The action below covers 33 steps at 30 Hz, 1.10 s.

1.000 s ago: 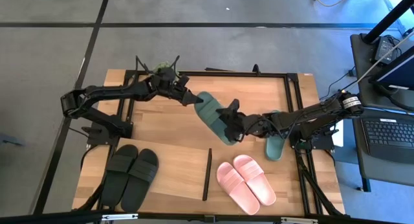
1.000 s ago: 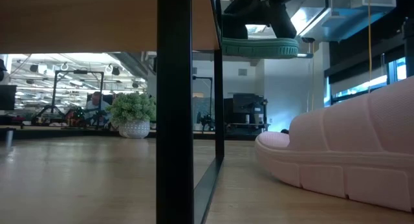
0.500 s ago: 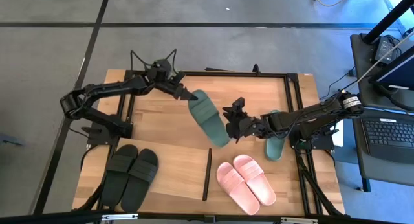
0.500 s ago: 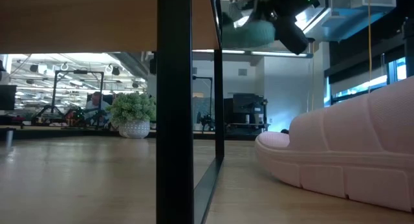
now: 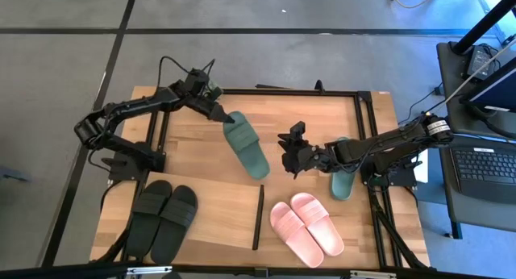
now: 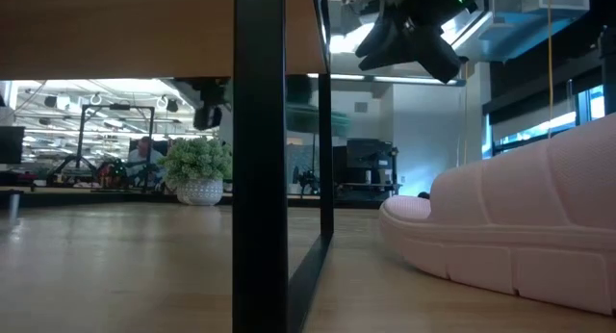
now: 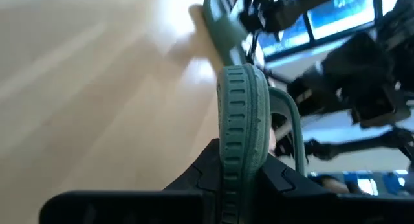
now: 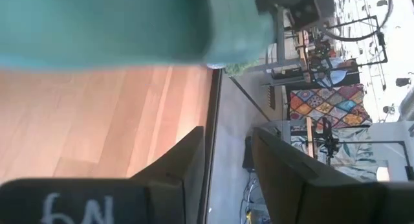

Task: Pick and place slides into the shelf
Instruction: Put the left green slipper under the shelf

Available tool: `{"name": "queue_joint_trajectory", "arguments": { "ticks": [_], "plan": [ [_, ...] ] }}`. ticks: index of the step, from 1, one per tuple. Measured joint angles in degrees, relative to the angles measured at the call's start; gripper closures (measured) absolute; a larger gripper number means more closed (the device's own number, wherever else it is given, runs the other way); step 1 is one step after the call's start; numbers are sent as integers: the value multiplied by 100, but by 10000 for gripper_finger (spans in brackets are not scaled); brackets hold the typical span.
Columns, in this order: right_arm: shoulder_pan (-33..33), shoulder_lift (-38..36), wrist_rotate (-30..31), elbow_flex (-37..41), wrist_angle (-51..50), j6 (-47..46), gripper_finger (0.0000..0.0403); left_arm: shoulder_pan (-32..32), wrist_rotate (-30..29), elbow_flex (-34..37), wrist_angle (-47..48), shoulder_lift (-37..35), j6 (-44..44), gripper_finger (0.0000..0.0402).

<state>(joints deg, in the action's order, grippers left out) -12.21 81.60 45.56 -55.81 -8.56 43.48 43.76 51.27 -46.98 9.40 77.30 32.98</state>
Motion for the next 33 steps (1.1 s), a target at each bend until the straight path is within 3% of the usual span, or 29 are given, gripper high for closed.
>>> {"name": "queue_joint_trajectory", "arguments": {
  "ticks": [10, 19, 30, 33],
  "plan": [
    [5, 0, -9, 0, -24, -124, 273, 77, 50, 0, 1957, 0, -1300, 367],
    [5, 0, -13, 0, -25, -144, 273, -452, 42, 0, 3595, -2, -2742, 367],
    [7, 0, -13, 0, -35, -550, 273, -1590, -342, -4, 3821, -7, -3205, 367],
    [7, 0, -13, 0, -28, -448, 273, -1788, -1053, -4, 3835, -7, -3226, 367]
  ]
}}
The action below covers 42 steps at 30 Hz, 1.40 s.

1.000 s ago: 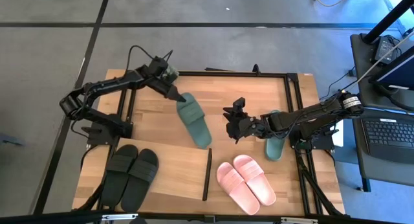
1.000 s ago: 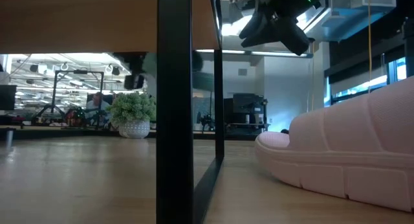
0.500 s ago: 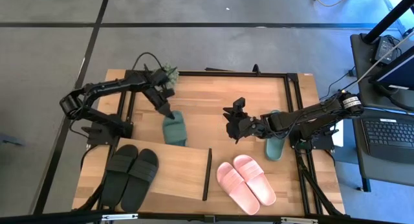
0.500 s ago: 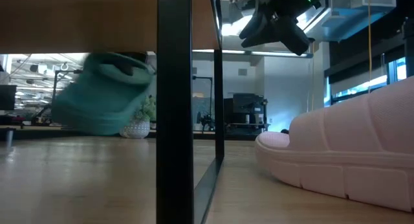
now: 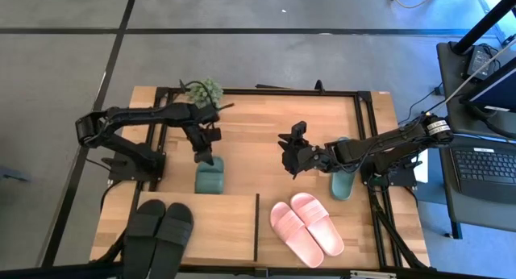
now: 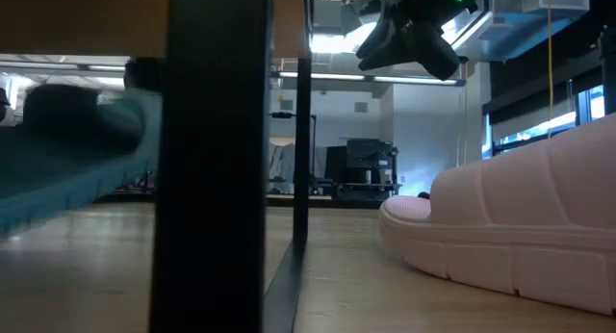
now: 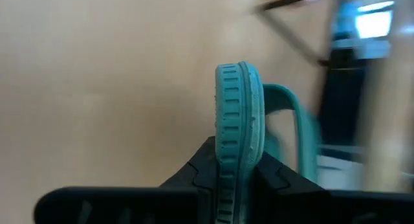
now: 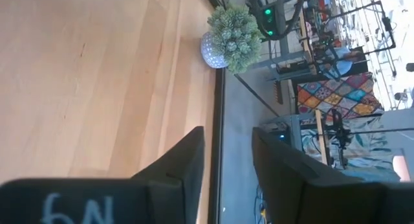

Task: Pick and place slides into the shelf
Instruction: Put the left green slipper under the shelf

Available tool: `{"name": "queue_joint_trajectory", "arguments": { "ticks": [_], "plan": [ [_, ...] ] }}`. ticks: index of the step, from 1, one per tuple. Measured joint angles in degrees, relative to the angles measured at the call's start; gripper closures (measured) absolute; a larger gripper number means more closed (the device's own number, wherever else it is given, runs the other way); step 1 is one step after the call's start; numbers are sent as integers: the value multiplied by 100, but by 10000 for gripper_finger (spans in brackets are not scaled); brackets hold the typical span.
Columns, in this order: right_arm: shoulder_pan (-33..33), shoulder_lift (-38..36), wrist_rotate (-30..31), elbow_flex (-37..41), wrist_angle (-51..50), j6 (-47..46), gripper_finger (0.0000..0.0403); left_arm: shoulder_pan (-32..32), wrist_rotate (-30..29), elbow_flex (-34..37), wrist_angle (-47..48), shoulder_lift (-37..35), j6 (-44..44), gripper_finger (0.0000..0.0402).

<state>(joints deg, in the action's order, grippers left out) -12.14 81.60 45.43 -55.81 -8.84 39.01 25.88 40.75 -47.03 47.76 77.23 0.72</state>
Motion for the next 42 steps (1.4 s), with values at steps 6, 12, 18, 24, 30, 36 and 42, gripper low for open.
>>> {"name": "queue_joint_trajectory", "arguments": {
  "ticks": [6, 12, 18, 24, 30, 36, 42],
  "plan": [
    [2, 0, 0, 0, 52, 20, 273, -16, -230, 0, -15, 0, 111, 367],
    [2, 0, 0, 0, 58, 4, 273, -20, -535, 0, 169, 0, 357, 368],
    [2, 0, 0, 0, 59, 2, 273, -41, -549, 95, 364, 0, 366, 368],
    [2, 0, 2, 0, 73, 3, 273, -56, -441, 642, 345, 0, 402, 368],
    [2, 0, 2, 0, 94, 2, 272, -180, -259, 1127, -91, 0, 625, 366],
    [2, 0, 2, 0, 92, 2, 272, -476, 50, 1204, -380, 0, 793, 365],
    [2, 0, 2, 0, 92, 3, 272, -580, 12, 1204, -375, 2, 945, 346]
  ]
}}
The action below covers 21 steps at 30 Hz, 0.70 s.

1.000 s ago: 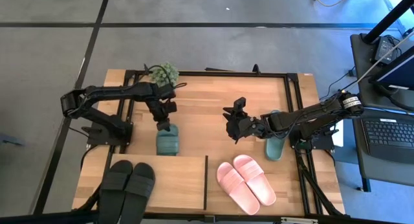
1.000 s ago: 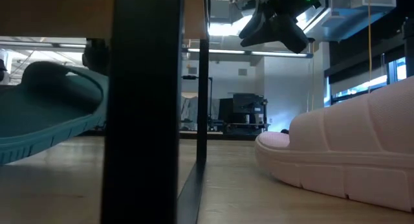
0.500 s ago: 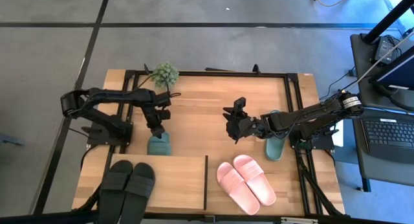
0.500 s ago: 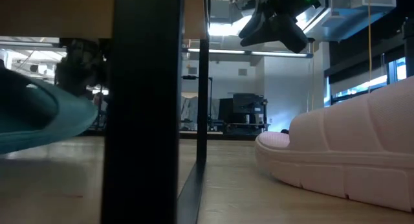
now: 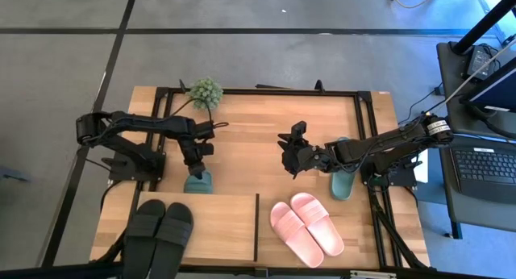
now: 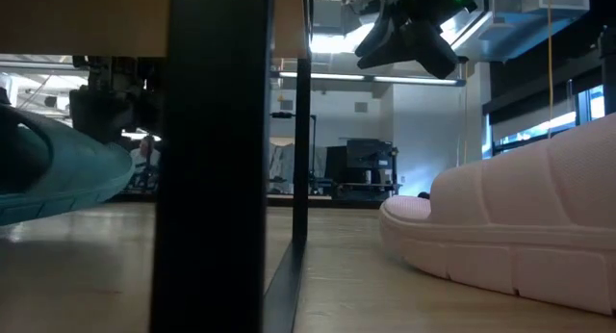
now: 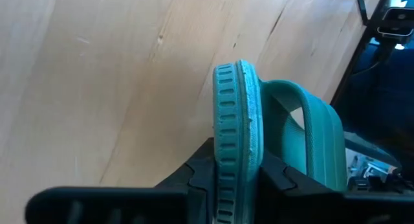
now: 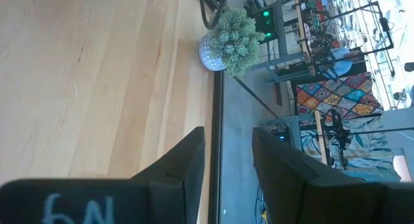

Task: Pick and place slides into the shelf
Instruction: Put the left green slipper under the shelf

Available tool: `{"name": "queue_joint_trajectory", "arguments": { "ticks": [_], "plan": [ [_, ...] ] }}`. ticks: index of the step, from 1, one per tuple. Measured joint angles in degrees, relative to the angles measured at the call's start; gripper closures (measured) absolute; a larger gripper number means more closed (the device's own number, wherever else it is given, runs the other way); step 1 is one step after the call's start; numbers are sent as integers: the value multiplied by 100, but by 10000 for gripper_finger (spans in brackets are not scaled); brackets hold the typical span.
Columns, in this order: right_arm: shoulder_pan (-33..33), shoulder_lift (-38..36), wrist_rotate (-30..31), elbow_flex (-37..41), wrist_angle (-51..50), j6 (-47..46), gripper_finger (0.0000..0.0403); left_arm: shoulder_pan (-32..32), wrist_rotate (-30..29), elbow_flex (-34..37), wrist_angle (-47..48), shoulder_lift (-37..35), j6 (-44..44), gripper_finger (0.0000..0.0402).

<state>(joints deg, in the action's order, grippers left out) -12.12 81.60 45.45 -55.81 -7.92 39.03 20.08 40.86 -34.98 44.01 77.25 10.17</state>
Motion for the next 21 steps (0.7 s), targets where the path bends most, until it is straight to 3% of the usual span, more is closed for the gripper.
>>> {"name": "queue_joint_trajectory", "arguments": {
  "ticks": [21],
  "plan": [
    [0, 0, 1, 0, -4, -1, 272, 0, -656, 0, 7, 0, 243, 330]
  ]
}}
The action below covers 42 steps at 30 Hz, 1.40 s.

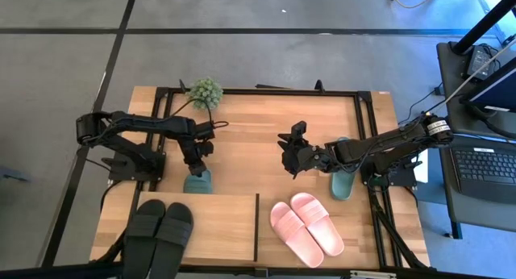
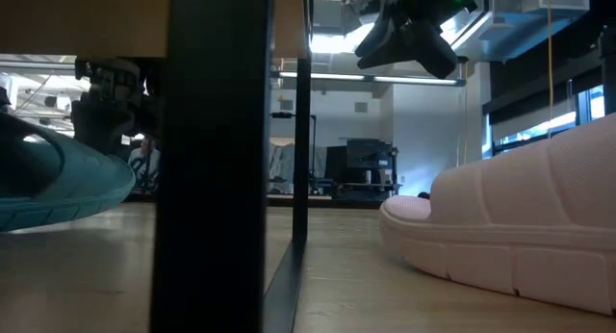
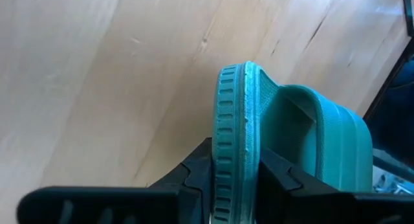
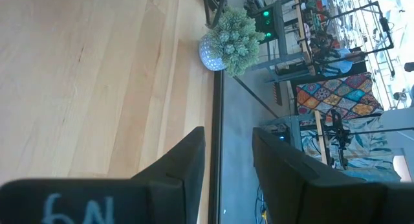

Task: Pick and place slides into the shelf
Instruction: Put the left green slipper under the shelf

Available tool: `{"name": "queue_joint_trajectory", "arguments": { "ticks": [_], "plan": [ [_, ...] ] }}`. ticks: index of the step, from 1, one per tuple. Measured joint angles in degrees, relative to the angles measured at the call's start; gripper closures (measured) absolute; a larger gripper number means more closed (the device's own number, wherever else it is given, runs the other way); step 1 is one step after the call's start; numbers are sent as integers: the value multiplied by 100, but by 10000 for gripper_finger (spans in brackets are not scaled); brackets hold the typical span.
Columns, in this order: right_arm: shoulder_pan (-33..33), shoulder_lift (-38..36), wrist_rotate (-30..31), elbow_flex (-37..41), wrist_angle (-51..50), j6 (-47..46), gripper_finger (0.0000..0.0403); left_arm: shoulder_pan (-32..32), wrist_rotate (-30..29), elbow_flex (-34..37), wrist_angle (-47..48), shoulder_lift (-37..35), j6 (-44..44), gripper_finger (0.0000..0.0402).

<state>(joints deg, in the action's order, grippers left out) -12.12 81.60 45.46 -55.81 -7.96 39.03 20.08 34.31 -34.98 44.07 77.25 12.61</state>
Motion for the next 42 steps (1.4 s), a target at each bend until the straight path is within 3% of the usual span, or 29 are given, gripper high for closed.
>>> {"name": "queue_joint_trajectory", "arguments": {
  "ticks": [4, 12, 16, 19, 28, 33, 42],
  "plan": [
    [0, 0, -1, 0, -1, 0, 272, 4, 33, 0, -11, 0, -68, 315],
    [0, 0, 1, 0, -1, -2, 272, 4, -2, 0, -13, 0, -103, 215],
    [0, 0, 1, 0, -1, -4, 272, 57, -200, -4, -12, 0, -253, 186],
    [0, 0, 3, 0, -1, -150, 272, 146, -561, -96, -9, 0, -243, 181],
    [0, 0, 3, 0, -3, -323, 272, 236, -2421, -505, -84, 0, -390, 180],
    [0, 0, 3, 2, -4, -325, 272, 230, -2246, -538, -542, 0, 131, 180],
    [0, 0, 2, 2, -5, -323, 272, -180, -2374, -538, -376, 0, 641, 180]
  ]
}}
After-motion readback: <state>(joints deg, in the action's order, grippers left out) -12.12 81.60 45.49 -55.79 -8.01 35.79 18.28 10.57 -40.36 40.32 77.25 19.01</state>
